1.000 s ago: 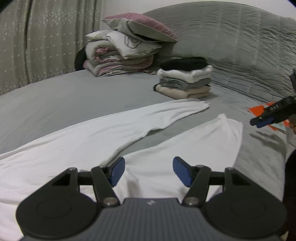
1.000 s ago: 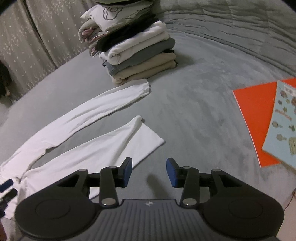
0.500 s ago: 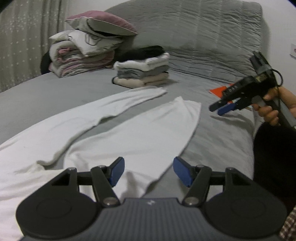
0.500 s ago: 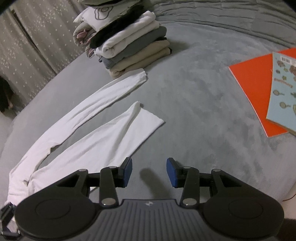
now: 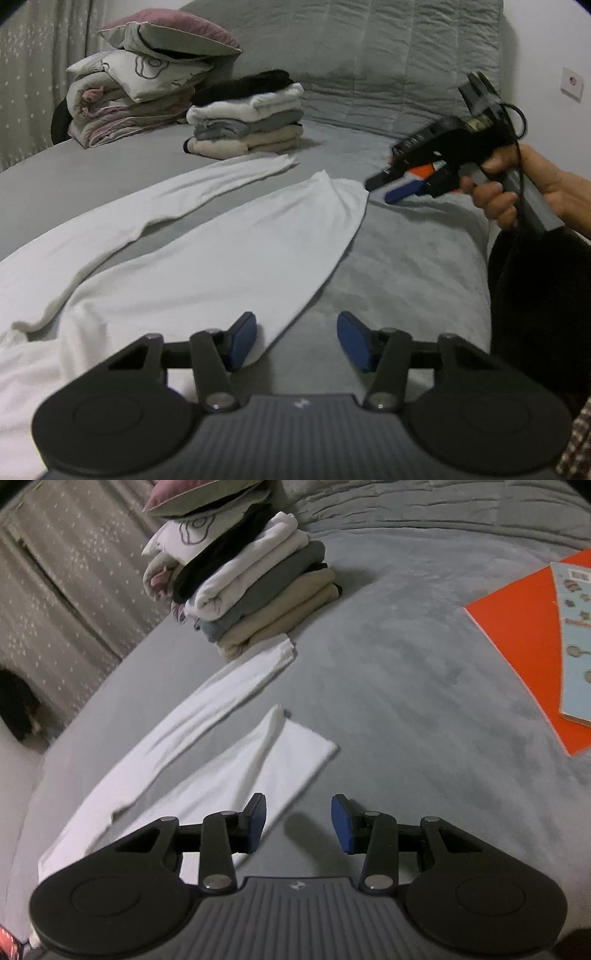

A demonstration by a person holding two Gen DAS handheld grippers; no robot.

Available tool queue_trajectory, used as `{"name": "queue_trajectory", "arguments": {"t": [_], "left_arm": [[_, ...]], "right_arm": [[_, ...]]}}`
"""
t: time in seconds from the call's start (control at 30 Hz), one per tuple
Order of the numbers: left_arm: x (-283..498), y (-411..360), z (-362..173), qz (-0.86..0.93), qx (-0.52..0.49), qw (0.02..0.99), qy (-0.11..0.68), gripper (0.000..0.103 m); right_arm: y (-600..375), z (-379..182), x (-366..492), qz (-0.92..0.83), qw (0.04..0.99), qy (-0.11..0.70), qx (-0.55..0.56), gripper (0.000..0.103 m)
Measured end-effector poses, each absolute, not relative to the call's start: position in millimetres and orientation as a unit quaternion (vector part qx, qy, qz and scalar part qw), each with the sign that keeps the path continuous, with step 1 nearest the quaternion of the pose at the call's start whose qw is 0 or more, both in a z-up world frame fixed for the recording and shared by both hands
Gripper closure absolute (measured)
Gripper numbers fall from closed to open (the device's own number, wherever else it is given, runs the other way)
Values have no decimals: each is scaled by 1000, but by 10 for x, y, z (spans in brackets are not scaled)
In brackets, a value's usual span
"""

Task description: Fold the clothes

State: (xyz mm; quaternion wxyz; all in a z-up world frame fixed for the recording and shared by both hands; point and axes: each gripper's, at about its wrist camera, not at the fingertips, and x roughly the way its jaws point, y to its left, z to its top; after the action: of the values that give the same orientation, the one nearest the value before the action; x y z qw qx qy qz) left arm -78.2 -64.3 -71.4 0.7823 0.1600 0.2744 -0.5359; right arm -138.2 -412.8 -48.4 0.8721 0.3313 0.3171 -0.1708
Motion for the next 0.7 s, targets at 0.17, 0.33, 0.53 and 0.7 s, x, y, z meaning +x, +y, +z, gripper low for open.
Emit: {"name": "queue_trajectory", "arguments": {"t": [0.17,0.33,0.53,0.7], "left_arm": [[-846,-878,-778,-515,187,793,265,54],[-833,-986,-773,-501,189,801,268,76],[-789,-1036,-678,-504,153,801,285,98],[-873,-1092,-596,-526,139,789,285,98]], "right_arm": [[-4119,-565,-1204,-196,883,302,301,88],[-4124,-573,-1171,-208,890,298,274,100],[-4100,-457,-1243,-231,899,292,232,100],[-4147,-350,-1388,-246,903,291,199,100]]}}
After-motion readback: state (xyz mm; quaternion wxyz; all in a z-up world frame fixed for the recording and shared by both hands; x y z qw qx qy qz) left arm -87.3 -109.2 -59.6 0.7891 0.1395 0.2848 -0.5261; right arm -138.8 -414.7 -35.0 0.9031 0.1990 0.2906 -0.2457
